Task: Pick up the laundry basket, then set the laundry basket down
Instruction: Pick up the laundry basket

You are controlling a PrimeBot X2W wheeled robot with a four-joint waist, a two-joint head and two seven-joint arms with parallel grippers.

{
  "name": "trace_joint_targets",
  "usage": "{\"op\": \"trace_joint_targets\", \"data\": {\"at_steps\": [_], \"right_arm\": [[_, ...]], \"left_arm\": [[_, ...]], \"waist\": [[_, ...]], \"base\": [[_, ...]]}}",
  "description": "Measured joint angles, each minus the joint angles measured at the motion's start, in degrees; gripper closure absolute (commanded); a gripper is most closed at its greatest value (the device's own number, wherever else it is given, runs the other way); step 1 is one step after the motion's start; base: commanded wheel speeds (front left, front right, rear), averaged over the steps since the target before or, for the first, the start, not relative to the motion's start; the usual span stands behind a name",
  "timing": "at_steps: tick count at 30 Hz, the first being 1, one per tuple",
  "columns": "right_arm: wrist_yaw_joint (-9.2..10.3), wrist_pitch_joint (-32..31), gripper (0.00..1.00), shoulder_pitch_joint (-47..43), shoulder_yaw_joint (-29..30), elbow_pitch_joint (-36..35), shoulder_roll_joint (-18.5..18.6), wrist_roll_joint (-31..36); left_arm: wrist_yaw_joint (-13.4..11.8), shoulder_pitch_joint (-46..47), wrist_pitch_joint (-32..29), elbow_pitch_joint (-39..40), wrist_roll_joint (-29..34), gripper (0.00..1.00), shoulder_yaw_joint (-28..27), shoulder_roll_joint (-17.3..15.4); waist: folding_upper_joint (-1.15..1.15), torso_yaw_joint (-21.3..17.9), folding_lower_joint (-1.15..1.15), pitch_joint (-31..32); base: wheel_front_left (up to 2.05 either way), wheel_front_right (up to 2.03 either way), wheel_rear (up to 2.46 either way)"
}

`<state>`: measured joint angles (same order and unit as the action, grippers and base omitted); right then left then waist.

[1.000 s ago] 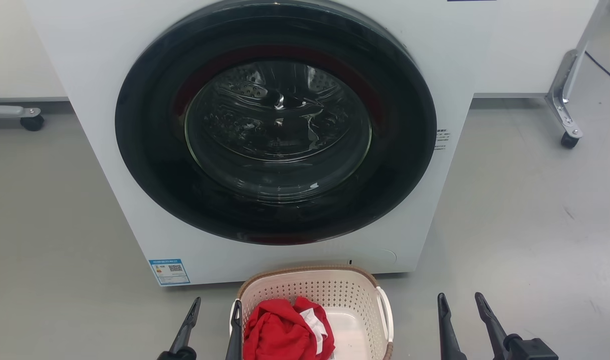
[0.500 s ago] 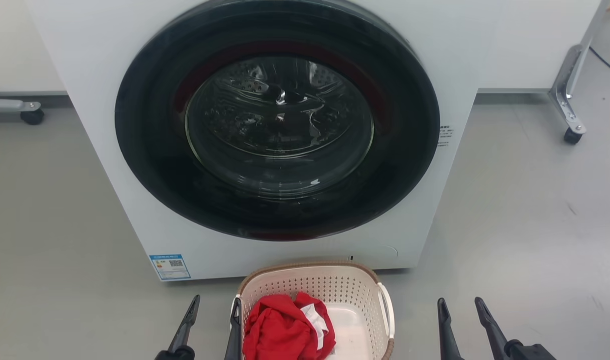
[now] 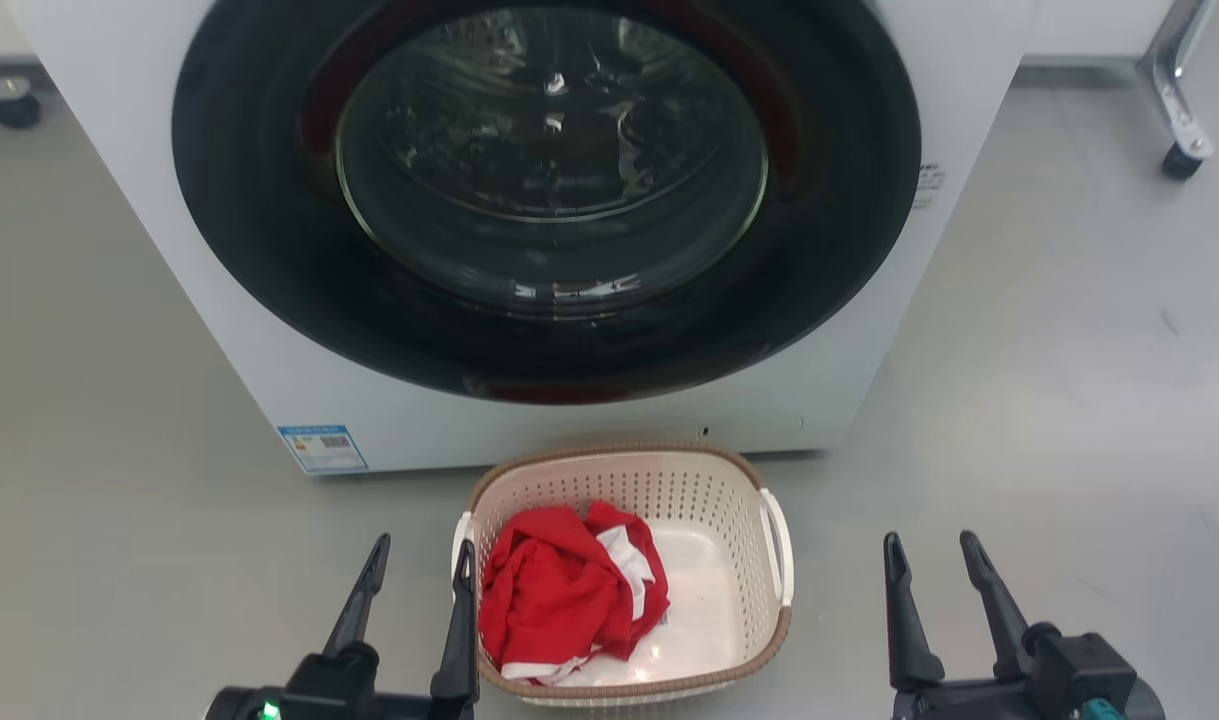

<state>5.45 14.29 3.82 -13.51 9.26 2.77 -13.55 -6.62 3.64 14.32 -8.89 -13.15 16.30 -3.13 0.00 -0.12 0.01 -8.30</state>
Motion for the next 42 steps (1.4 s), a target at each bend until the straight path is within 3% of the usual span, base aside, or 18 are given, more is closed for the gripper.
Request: {"op": "trace_joint_targets", "data": {"at_steps": [42], "right_arm": [[-3.01,0.42,0.00,28.96,5.09,11.70,1.07,1.56]], "left_arm": [[1.44,28.80,0.16,-14.55,-4.35,0.00,-2.98,0.96]], "waist": [[0.01,0.29,0.00,-35.22]], "base": [[0.00,0.00,0.00]]}}
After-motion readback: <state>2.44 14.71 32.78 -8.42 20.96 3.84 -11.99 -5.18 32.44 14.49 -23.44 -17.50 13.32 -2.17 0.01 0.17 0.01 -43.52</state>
